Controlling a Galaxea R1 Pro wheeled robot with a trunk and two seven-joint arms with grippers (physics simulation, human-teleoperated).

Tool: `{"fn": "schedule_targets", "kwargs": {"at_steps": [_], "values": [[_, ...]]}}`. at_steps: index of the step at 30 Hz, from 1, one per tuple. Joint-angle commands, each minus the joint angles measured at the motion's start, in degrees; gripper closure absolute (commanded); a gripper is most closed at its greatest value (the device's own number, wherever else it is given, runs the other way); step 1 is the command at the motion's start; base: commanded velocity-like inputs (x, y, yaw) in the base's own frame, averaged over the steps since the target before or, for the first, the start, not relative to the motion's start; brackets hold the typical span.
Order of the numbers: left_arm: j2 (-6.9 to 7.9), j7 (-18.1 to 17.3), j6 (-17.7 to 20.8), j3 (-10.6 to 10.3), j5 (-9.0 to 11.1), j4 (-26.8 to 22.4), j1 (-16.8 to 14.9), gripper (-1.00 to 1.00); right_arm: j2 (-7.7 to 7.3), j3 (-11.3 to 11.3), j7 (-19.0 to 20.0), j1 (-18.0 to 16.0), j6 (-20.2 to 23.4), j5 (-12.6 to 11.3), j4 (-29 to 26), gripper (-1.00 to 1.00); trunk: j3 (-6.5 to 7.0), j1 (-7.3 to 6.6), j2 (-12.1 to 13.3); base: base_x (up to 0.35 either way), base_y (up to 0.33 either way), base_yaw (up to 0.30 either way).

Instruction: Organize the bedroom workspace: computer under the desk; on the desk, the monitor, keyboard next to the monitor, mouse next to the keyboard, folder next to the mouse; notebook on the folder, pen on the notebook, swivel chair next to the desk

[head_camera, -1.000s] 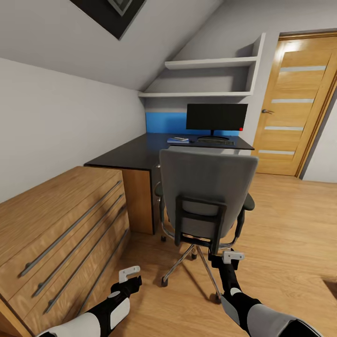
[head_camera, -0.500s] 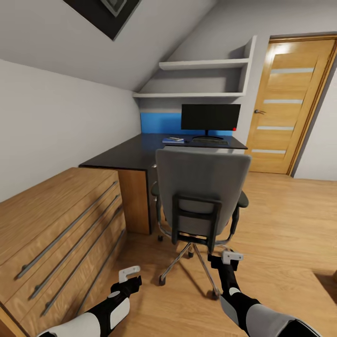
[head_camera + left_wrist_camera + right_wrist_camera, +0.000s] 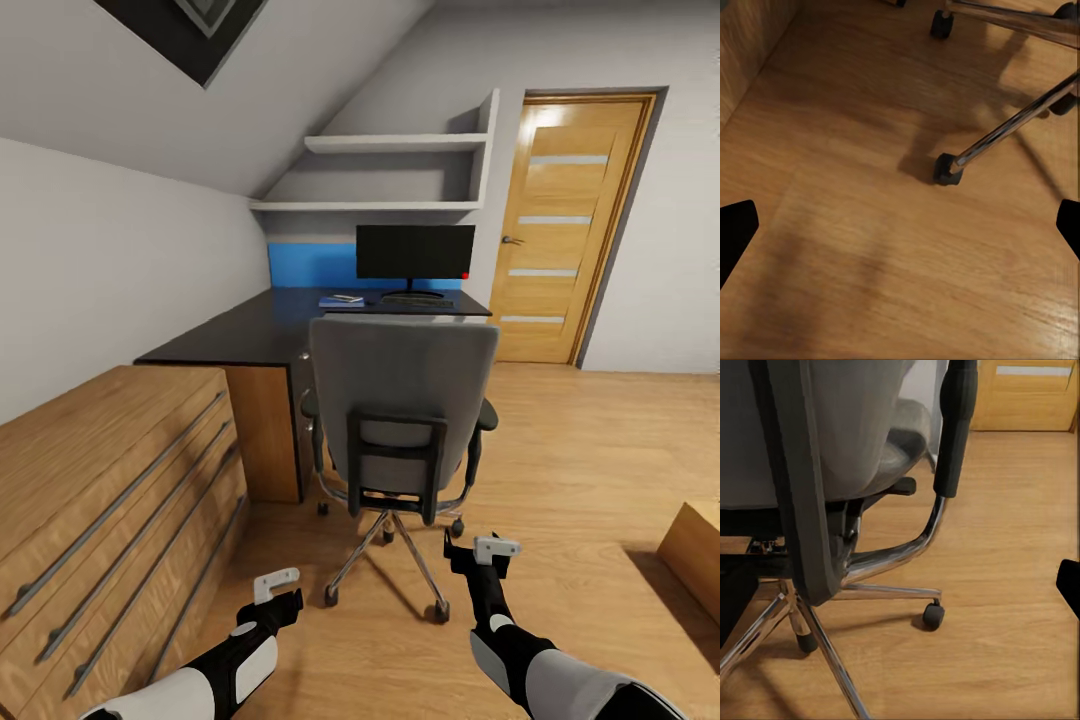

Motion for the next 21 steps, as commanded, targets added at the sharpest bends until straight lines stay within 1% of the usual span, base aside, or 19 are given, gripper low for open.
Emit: {"fn": "schedule_targets", "kwargs": {"at_steps": [1,13,18,21], "values": [[0.01,0.31,-0.19,-0.5,0.41,-0.03,-0.03,-1.0,0.02,0.49,-0.39,-0.04,-0.08,-0.21,0.03,-1.0,-0.05,-0.01,-0.02,-0.003,0.005,-0.074],[-0.21,0.48,-0.25,-0.75,0.37,-0.13,-0.06,-1.0,0.03,0.49,-0.43,-0.04,0.02,-0.22,0.01,-1.0,-0.04,-0.01,-0.02,0.0,0.001,-0.009],[-1.0,0.54,-0.24,-0.84,0.37,-0.14,-0.04,-1.0,0.03,0.49,-0.42,-0.04,0.01,-0.22,0.02,-1.0,-0.94,1.09,-2.03,0.0,0.0,0.0],[-1.23,0.57,-0.26,-0.85,0.37,-0.14,-0.05,-1.0,0.03,0.49,-0.43,-0.04,0.01,-0.22,0.01,-1.0,-1.48,1.75,-3.23,0.0,0.0,0.0]]}}
